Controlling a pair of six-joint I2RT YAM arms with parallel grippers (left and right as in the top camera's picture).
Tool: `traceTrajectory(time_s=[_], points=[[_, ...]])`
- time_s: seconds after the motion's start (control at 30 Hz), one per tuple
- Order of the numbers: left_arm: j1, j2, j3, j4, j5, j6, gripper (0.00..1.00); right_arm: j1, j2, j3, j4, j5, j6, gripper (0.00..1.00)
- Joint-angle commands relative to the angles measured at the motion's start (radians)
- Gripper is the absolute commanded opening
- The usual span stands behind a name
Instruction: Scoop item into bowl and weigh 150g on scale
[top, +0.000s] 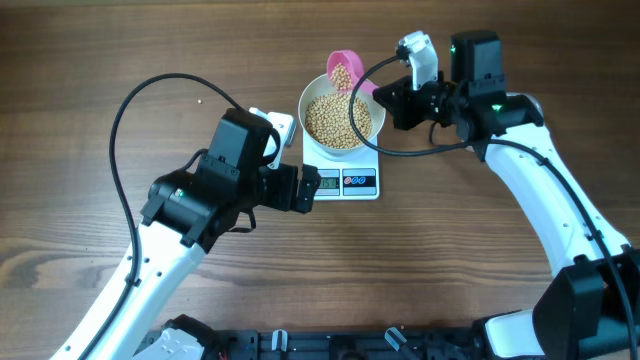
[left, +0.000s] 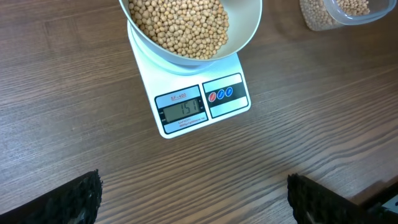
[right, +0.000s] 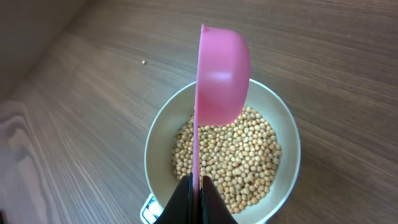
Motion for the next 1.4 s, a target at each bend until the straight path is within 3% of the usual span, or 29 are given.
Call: traceTrajectory(time_s=[0.0, 0.13, 0.37, 0.7, 0.8, 1.03, 1.37], points=[[-0.005, 0.002, 0.005, 0.002, 0.009, -0.002, 1.0, -0.015, -0.044, 0.027, 0.02, -0.038, 0.071, 0.04], [-0.005, 0.002, 0.005, 0.002, 0.009, -0.002, 1.0, -0.089, -0.076, 0.027, 0.034, -0.047, 0.148, 0.04], [-0.005, 0.002, 0.005, 0.002, 0.009, -0.002, 1.0, -0.308, -0.125, 0.027, 0.033, -0.265, 0.264, 0.04], [-0.005, 0.002, 0.005, 0.002, 0.009, -0.002, 1.0, -0.643, -0.125, 0.027, -0.171, -0.275, 0.247, 0.04], [-0.005, 0.002, 0.005, 0.002, 0.009, -0.002, 1.0, -0.695, -0.125, 0.027, -0.259, -0.265, 0.117, 0.04], [-0.005, 0.002, 0.005, 0.002, 0.009, -0.002, 1.0, -0.711, -0.125, 0.027, -0.461, 0.097, -0.166, 0.04], [-0.005, 0.002, 0.005, 0.002, 0.009, -0.002, 1.0, -0.628, -0.125, 0.024, -0.456, 0.403, -0.249, 0.04]])
